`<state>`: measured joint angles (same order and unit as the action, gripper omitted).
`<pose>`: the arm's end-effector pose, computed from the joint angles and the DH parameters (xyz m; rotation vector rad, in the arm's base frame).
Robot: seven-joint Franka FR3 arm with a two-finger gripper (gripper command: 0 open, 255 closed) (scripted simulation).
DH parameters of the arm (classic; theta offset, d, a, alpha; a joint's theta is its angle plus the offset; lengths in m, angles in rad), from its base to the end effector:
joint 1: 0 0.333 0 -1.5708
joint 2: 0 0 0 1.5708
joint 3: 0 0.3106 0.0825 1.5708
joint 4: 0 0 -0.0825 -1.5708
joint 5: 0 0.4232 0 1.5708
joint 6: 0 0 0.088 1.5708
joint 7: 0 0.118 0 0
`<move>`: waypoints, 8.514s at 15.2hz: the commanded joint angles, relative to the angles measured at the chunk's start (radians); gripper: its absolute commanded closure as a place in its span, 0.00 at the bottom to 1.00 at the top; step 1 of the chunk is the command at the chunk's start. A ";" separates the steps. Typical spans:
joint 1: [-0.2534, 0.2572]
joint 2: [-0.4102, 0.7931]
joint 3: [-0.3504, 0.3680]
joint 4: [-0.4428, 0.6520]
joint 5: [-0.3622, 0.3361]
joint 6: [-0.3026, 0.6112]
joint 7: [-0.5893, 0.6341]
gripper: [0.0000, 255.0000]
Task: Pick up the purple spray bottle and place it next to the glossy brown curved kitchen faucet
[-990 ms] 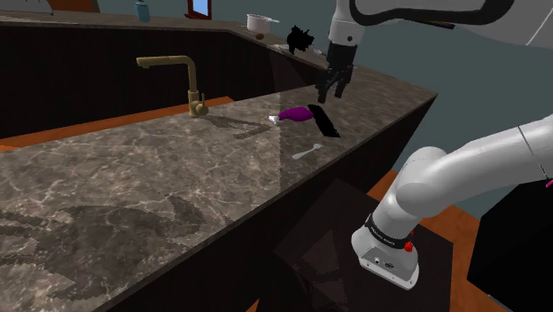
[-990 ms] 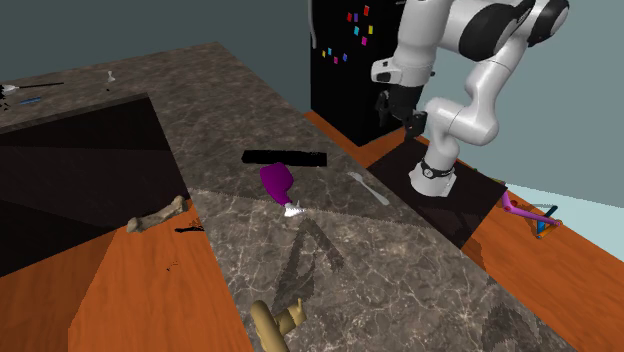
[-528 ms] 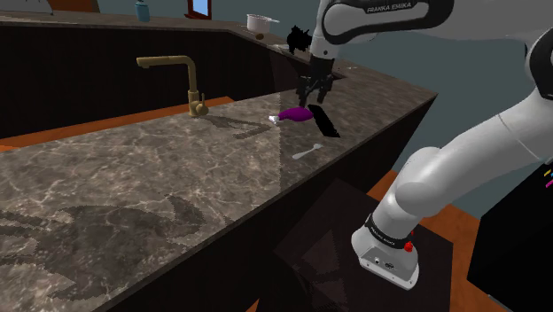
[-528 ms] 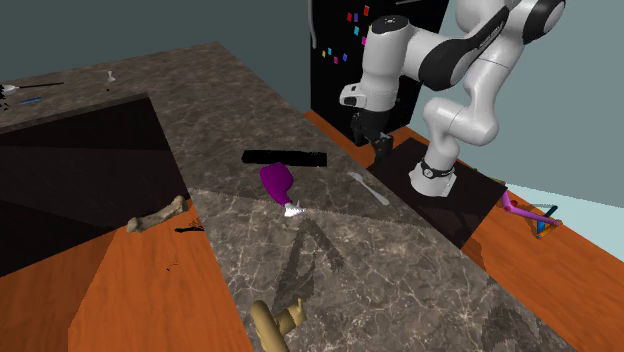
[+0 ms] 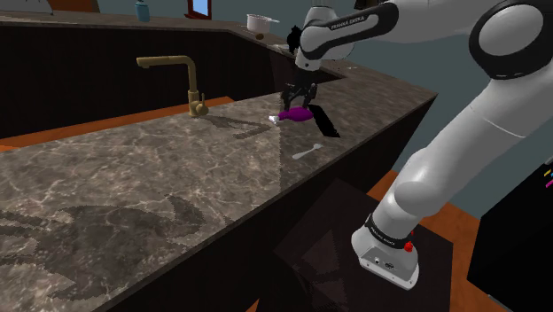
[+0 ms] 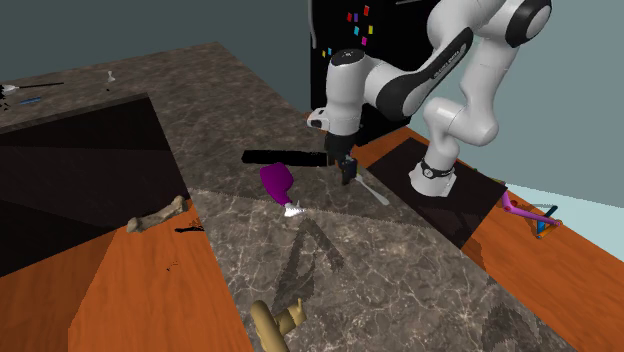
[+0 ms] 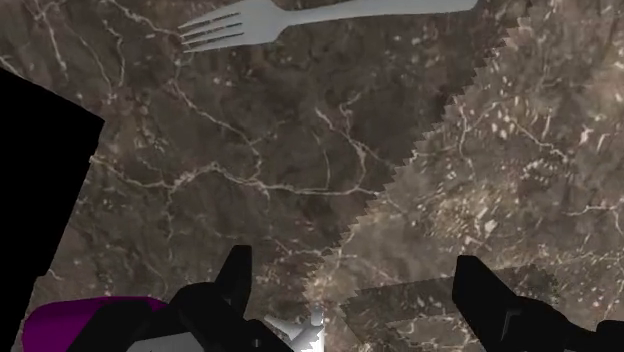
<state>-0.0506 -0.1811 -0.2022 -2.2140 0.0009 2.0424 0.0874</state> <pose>0.5130 -0.1339 0.4194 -3.0611 0.5215 -0.0138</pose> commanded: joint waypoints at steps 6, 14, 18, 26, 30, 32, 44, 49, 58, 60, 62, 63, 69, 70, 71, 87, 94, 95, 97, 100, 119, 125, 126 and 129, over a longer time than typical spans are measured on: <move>-0.023 0.257 -0.037 0.154 0.101 0.128 -0.031 0.00; -0.053 0.437 -0.039 0.263 0.186 0.208 -0.060 0.00; -0.054 0.474 -0.032 0.248 0.202 0.257 -0.071 0.00; -0.054 0.474 -0.032 0.248 0.202 0.257 -0.071 0.00; -0.054 0.474 -0.032 0.248 0.202 0.257 -0.071 1.00; -0.054 0.474 -0.032 0.248 0.202 0.257 -0.071 1.00; -0.049 0.419 -0.041 0.288 0.175 0.166 -0.047 1.00; -0.047 0.391 -0.045 0.320 0.161 0.108 -0.034 1.00; -0.045 0.351 -0.049 0.392 0.142 -0.002 -0.015 1.00; -0.045 0.345 -0.050 0.411 0.138 -0.027 -0.011 1.00; -0.045 0.339 -0.051 0.431 0.135 -0.052 -0.008 1.00; -0.045 0.337 -0.051 0.441 0.134 -0.064 -0.006 1.00; -0.046 0.326 -0.052 0.508 0.128 -0.141 0.003 1.00; -0.046 0.325 -0.053 0.520 0.127 -0.154 0.005 1.00; -0.046 0.324 -0.053 0.532 0.126 -0.167 0.006 1.00; -0.055 0.346 -0.057 0.776 0.128 -0.390 0.021 1.00; -0.065 0.381 -0.060 0.920 0.137 -0.499 0.025 1.00; -0.067 0.388 -0.061 0.943 0.139 -0.516 0.025 1.00; -0.072 0.403 -0.062 0.992 0.144 -0.550 0.026 1.00; -0.036 0.368 -0.045 0.946 0.129 -0.534 0.073 1.00; 0.238 0.282 0.158 0.833 0.052 -0.470 0.535 1.00; 0.239 0.252 0.159 0.712 0.050 -0.378 0.532 1.00; 0.239 0.249 0.159 0.693 0.050 -0.364 0.532 1.00; 0.240 0.239 0.159 0.641 0.050 -0.320 0.530 1.00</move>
<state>0.1890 0.0622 -0.0429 -1.5538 0.0510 1.7061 0.6180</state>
